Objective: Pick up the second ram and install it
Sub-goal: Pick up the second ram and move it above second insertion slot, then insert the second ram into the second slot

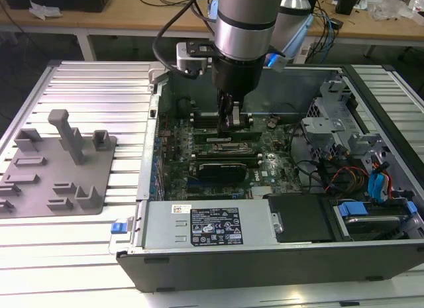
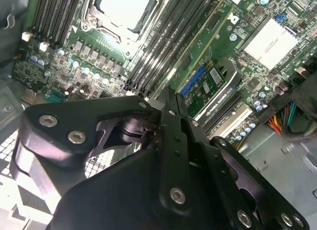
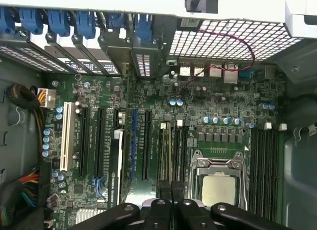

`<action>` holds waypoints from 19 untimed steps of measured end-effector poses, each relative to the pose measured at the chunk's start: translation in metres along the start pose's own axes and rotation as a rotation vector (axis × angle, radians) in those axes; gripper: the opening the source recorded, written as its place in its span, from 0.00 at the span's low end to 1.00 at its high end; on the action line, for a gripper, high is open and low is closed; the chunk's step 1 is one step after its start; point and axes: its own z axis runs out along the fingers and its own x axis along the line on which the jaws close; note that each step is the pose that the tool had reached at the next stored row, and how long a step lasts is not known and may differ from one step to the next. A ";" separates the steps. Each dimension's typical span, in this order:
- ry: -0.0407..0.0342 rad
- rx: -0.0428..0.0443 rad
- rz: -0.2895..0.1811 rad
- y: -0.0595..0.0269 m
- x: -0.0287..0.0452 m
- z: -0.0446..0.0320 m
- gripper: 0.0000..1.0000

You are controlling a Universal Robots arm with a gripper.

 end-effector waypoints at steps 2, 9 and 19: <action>0.0000 0.0000 0.000 -0.0001 -0.0002 0.0015 0.09; 0.0000 0.0000 0.001 -0.0003 0.0000 0.0078 0.09; -0.0002 0.0001 0.002 -0.0005 -0.0011 0.0091 0.09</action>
